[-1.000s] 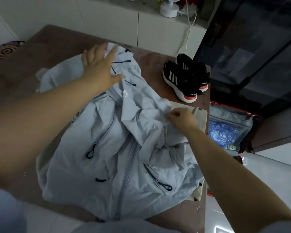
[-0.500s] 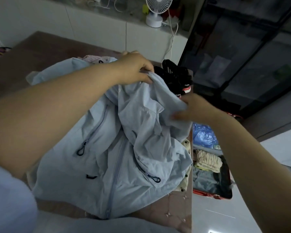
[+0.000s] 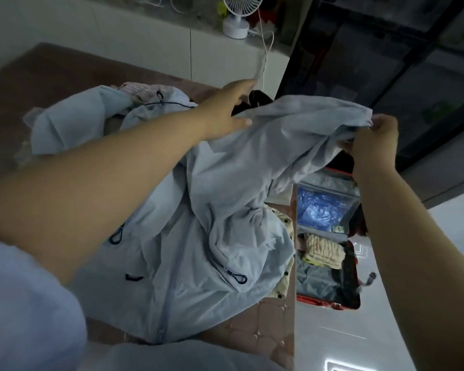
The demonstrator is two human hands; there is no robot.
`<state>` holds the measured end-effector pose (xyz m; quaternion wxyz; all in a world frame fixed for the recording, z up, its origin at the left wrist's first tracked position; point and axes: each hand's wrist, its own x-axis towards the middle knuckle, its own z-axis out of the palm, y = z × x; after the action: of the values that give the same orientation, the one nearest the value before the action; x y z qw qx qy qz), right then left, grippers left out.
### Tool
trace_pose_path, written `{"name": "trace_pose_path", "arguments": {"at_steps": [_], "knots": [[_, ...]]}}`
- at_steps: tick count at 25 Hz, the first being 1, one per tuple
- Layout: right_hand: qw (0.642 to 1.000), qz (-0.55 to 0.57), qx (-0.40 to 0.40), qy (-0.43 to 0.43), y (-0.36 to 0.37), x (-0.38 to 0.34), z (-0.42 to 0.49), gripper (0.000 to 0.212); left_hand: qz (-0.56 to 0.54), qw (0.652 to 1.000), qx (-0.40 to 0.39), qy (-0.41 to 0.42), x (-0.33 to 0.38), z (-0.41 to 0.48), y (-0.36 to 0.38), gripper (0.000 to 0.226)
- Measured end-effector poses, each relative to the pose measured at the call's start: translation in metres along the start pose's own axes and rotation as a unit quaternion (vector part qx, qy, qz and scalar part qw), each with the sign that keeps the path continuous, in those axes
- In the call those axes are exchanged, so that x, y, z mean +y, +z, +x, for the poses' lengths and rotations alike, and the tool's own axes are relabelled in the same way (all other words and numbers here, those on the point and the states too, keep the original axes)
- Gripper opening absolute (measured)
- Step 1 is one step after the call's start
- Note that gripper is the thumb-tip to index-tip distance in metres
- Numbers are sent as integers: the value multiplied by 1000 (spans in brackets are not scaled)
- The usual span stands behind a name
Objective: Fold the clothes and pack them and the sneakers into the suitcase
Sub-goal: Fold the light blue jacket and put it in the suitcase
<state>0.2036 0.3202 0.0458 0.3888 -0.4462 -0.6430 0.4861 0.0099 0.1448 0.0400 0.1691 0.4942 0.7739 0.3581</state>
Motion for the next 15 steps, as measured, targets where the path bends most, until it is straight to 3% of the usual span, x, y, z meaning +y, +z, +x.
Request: {"name": "trace_pose_path", "arguments": {"at_steps": [1, 3, 6, 7, 10, 12, 15], "knots": [[1000, 3, -8, 14, 8, 5, 2, 17, 13, 1000, -5, 1, -6, -6, -3, 73], [989, -118, -79, 44, 26, 37, -5, 38, 72, 996, 17, -46, -38, -25, -18, 76], [918, -249, -291, 105, 43, 101, -37, 52, 214, 956, 54, -192, -106, -80, -50, 77], [901, -268, -322, 115, 45, 115, -45, 55, 236, 942, 51, -232, -126, -100, -58, 77], [886, -291, -347, 100, 41, 126, -50, 54, 236, 926, 18, -294, -158, -151, -64, 64], [879, -324, -342, 76, 37, 124, -56, 58, 169, 930, 23, -324, -165, -173, -58, 53], [898, -342, -268, -63, 32, 120, -80, 48, 147, 934, 75, -316, -169, -181, -47, 46]]}}
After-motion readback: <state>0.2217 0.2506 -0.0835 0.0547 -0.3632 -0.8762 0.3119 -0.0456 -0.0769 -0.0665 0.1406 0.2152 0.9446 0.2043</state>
